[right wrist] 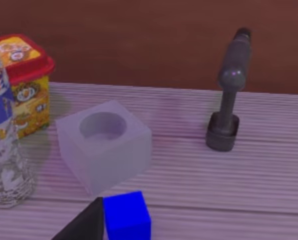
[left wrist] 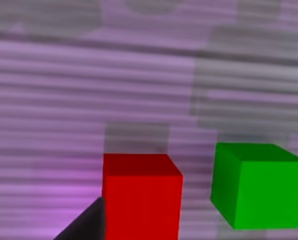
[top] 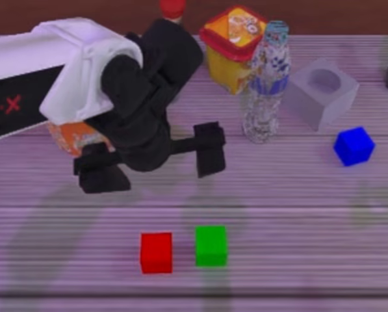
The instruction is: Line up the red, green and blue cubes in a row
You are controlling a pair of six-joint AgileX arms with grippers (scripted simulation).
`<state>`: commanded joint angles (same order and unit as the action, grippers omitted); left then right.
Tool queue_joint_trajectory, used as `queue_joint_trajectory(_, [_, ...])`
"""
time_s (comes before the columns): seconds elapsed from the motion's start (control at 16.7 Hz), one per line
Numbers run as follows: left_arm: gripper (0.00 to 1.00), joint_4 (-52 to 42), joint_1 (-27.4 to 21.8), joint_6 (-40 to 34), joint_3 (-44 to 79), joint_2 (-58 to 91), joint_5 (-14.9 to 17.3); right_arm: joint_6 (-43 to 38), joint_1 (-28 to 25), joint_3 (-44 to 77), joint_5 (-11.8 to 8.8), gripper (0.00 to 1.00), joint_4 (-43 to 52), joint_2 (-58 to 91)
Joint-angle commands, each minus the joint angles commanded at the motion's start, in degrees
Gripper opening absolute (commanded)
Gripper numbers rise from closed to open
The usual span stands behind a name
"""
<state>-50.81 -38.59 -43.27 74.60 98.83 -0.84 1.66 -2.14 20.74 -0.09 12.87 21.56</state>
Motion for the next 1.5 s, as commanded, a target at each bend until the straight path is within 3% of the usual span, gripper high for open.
queue_joint_trajectory(0.6, [1.00,23.32,23.12,20.39,-46.70,-51.31,-0.56,4.73,-3.35,50.97,0.69,1.00,32.79,66.27])
queue_joint_trajectory(0.9, [1.00,36.07,32.51,32.73,-64.40,-77.98,-0.05,6.52,-4.84,72.81,0.71,1.00,46.44,91.75])
queue_joint_trajectory(1.2, [1.00,47.66,38.44,41.35,-73.12,-95.34,0.64,7.61,-5.78,87.66,0.43,1.00,54.36,108.14])
queue_joint_trajectory(1.5, [1.00,50.81,39.74,43.27,-74.61,-98.83,0.84,7.87,-5.99,90.96,0.33,1.00,56.01,111.26])
